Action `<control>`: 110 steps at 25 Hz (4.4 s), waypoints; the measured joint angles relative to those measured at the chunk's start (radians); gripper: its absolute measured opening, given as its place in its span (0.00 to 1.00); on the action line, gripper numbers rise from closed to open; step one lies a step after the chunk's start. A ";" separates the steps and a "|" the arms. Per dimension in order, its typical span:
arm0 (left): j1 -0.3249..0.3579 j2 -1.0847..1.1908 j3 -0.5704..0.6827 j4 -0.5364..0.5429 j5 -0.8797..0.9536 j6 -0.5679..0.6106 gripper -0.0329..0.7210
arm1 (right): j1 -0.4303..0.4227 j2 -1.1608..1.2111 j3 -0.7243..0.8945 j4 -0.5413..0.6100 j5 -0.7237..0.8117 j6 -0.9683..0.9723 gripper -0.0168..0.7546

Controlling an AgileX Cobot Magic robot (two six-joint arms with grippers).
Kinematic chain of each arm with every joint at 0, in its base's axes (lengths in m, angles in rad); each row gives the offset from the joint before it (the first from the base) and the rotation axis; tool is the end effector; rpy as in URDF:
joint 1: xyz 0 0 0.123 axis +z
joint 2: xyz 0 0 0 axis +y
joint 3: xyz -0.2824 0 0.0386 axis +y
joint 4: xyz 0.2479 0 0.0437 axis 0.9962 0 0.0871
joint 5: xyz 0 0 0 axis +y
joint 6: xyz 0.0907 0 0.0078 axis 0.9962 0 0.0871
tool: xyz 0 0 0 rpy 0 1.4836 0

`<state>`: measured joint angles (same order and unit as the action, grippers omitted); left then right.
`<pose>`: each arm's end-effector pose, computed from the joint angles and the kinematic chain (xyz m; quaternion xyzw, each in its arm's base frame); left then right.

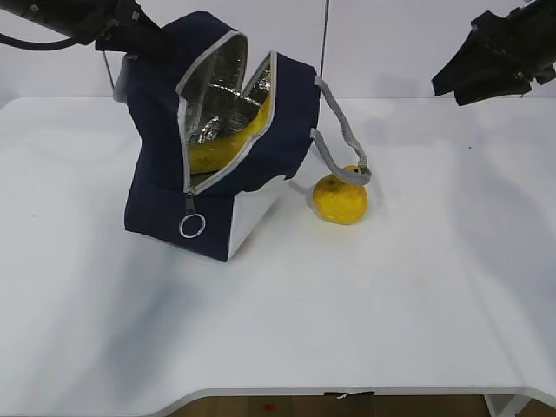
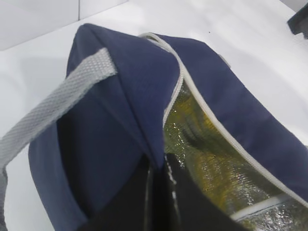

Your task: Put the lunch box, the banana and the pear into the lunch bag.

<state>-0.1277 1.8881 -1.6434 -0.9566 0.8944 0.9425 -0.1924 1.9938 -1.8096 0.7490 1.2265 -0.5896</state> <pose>0.4148 -0.1118 0.3122 0.2772 0.8332 -0.2961 0.3759 0.4305 -0.0244 0.2968 -0.1037 0.9212 0.2863 0.2422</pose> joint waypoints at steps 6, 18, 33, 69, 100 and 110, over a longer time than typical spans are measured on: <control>0.000 0.000 0.000 0.006 -0.038 0.002 0.04 | 0.000 -0.015 0.029 0.000 0.000 0.000 0.57; 0.000 0.000 0.000 0.022 -0.127 0.002 0.04 | 0.000 -0.057 0.136 0.055 -0.001 -0.071 0.57; 0.072 -0.023 0.000 0.048 -0.153 0.004 0.04 | 0.000 -0.059 0.136 0.060 -0.003 -0.077 0.57; 0.089 -0.035 0.000 0.190 0.052 0.006 0.04 | 0.023 -0.151 0.555 0.426 -0.036 -0.992 0.67; 0.089 -0.035 0.000 0.190 0.067 0.006 0.04 | 0.096 -0.012 0.555 0.568 -0.145 -1.263 0.72; 0.089 -0.035 0.000 0.194 0.067 0.006 0.04 | 0.096 0.000 0.555 0.653 -0.256 -1.382 0.71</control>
<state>-0.0383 1.8529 -1.6434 -0.7624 0.9615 0.9481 -0.0961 1.9933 -1.2548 1.4025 0.9709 -1.9719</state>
